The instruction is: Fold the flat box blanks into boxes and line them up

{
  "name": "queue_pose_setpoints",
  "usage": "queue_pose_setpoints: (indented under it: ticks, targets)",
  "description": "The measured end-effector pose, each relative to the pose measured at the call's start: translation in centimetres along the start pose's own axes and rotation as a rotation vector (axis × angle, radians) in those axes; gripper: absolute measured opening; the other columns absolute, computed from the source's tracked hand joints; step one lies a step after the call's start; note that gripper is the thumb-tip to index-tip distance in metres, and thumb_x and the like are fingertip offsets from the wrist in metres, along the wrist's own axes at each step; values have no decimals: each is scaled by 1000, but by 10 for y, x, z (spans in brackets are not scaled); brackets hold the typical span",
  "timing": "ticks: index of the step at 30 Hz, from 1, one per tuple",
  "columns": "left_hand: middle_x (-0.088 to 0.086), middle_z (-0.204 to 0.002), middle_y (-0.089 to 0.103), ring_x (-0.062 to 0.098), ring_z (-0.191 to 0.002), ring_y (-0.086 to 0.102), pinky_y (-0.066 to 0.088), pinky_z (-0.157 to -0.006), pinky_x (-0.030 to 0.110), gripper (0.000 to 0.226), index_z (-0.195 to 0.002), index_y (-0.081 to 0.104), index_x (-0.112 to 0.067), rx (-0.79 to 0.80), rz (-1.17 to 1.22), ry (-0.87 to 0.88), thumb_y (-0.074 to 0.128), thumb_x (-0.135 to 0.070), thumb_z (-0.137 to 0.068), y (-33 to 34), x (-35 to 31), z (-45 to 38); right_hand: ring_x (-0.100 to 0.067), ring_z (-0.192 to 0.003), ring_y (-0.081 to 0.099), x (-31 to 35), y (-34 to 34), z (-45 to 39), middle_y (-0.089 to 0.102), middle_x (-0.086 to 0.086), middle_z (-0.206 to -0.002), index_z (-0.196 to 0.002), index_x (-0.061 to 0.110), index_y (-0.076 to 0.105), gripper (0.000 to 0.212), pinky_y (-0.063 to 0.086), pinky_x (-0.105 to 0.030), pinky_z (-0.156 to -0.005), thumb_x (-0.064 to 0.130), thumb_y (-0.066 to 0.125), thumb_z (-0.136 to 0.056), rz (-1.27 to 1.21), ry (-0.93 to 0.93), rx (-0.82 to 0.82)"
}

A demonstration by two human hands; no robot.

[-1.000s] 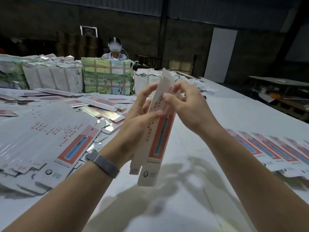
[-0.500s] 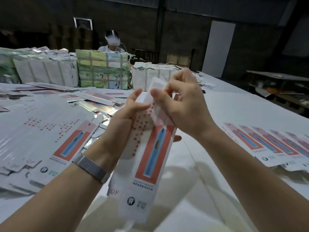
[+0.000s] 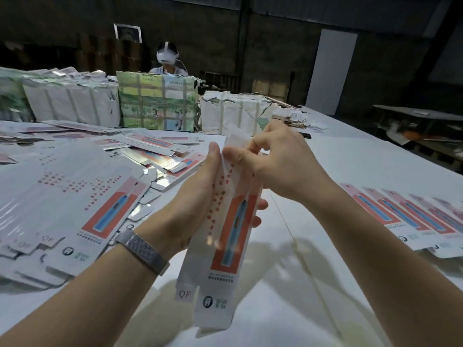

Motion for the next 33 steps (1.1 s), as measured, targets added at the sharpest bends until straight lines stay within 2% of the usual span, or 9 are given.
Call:
queue_pose_setpoints:
  ticks: [2,7,11,13,18,24,27,29,33]
  targets:
    - [21,-101,75,38,-79,74,60,-68,42,77,-113,74,-22,20,-21,25,21,-74,-96,2,-3,0,-18,-88,55,0,-1,-1,49,-3,-92,-63,15,68,47,52,-42,-69,58,68,-83,-177,19,28]
    - [14,-94,74,30,-73,73,59,-65,35,80,-100,76,-13,17,-34,69,23,-74,-95,3,-10,0,-14,-80,56,4,-2,1,47,-3,-96,-72,-10,63,53,48,-28,-45,40,71,-87,-498,51,19]
    - [6,-82,73,24,-69,71,57,-62,32,80,-105,70,-12,-138,-127,115,38,-82,-81,9,-9,-2,-9,-92,50,9,0,2,44,2,-91,-67,-4,66,44,49,-27,-81,34,72,-88,-460,-25,-127]
    - [-1,-79,70,19,-74,70,56,-66,34,83,-122,57,-13,-161,-141,196,57,-81,-76,12,-8,-7,-10,-90,48,11,3,3,43,2,-89,-62,-1,63,42,46,-26,-77,30,73,-88,-456,-59,-199]
    - [-21,-107,66,10,-100,72,61,-75,27,100,-136,24,-60,-47,-403,363,88,-23,-69,11,-3,-7,-5,-83,51,5,-4,-1,43,6,-86,-64,-1,61,39,50,-22,-71,28,70,-90,-439,-76,-391]
    - [-7,-138,57,21,-117,67,57,-96,49,95,-146,5,-62,-45,-428,411,68,-20,-88,25,9,-4,-24,-99,51,5,-6,4,41,9,-89,-63,10,57,35,54,-42,-81,29,69,-89,-307,-139,-491]
    - [-8,-138,60,19,-121,65,57,-95,40,92,-150,1,-57,-13,-278,413,62,-17,-93,23,6,-5,-24,-113,49,10,-3,4,41,6,-106,-90,23,59,21,53,-43,-90,42,67,-87,-388,-137,-501]
    - [-13,-132,64,19,-120,66,57,-95,40,92,-153,0,-54,-28,-162,397,58,-14,-94,18,5,-7,-18,-118,48,8,0,5,40,4,-121,-115,33,50,34,54,-39,-93,50,59,-87,-409,-70,-465]
    - [-18,-125,67,16,-118,66,59,-88,40,88,-149,9,-59,-76,-114,396,57,-15,-90,13,5,-8,-11,-103,61,2,17,11,53,4,-122,-137,38,38,48,60,-28,-79,47,50,-92,-534,-2,-219]
Point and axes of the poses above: each hand's wrist, its own z-axis away from the middle knuckle, its own y-axis out of the palm, x = y × z, the point moved 3 cm from there along -z, towards the middle knuckle
